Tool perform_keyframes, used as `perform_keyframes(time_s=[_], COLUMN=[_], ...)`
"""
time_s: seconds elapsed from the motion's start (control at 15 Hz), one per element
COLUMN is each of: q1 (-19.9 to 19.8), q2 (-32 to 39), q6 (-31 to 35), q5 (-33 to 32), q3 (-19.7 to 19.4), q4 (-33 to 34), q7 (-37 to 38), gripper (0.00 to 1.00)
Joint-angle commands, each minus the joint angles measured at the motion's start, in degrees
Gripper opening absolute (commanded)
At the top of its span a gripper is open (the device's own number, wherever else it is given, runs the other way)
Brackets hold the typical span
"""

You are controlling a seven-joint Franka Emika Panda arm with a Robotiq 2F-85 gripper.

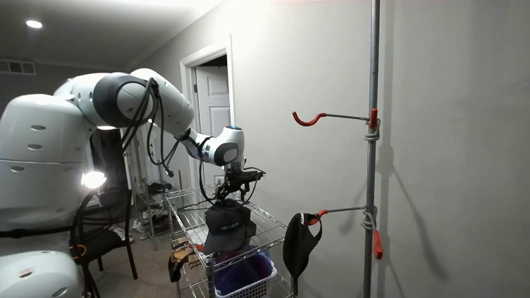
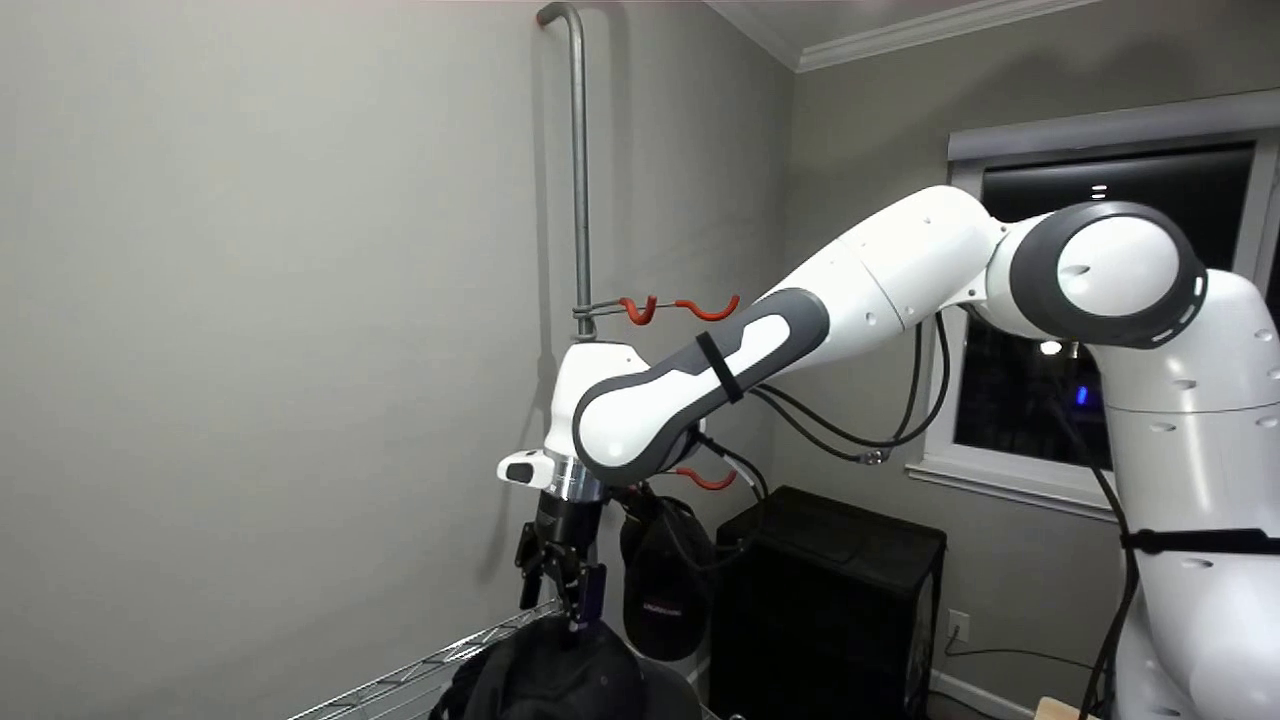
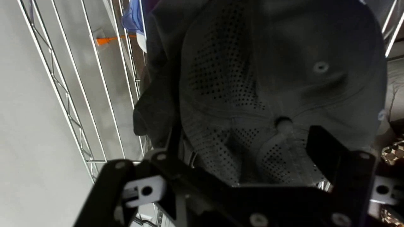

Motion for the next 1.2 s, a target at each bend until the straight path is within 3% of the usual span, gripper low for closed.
perform_keyframes(time_s=[0.0,0.07,0.13,0.87,1.13], q1=[-1.5,-1.6,-1.7,-2.6,-3.0], q2=[2.8,3.4,4.0,5.6,4.7], q6=[1.9,2.0,2.0,1.7,1.5], q5=[0.4,0.1,0.0,-0.5,-0.4], q3=[1.5,1.6,1.7,2.1,2.0], q4=[2.3,2.6,2.9,4.1,4.1], q7=[-2.6,-2.9,-3.0,-2.9,-2.5], gripper=[1.0,0.75,0.74,0.02,0.0])
